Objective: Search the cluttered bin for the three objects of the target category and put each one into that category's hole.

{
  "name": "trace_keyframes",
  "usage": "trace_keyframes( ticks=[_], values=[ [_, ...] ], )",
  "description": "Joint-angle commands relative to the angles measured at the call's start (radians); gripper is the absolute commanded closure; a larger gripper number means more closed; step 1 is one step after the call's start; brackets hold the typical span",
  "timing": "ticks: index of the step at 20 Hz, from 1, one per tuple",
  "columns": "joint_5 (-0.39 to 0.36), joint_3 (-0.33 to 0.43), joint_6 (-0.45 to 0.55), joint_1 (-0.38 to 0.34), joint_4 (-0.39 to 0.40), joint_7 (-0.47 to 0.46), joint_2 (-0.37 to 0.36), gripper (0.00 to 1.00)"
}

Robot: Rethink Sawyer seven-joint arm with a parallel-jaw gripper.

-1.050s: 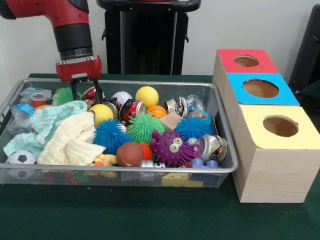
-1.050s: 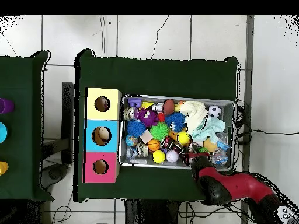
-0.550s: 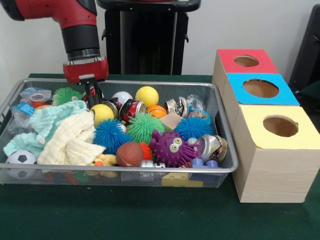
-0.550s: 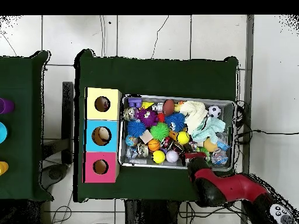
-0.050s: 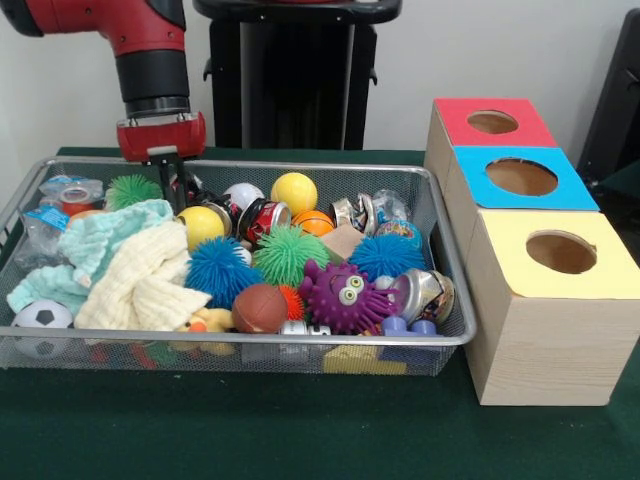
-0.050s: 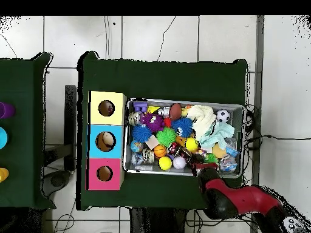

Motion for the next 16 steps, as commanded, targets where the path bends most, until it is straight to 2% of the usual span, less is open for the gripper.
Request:
trace_keyframes(
  ticks=[1, 5, 12, 16],
  values=[
    [0.048, 0.021, 0.065, 0.005, 0.031, 0.097, -0.131, 1.0],
    [0.096, 0.039, 0.097, 0.015, 0.097, 0.105, -0.217, 1.0],
    [0.166, 0.021, 0.104, 0.062, 0.168, 0.113, -0.309, 1.0],
    [0.187, 0.009, 0.105, 0.084, 0.171, 0.107, -0.313, 1.0]
  ],
)
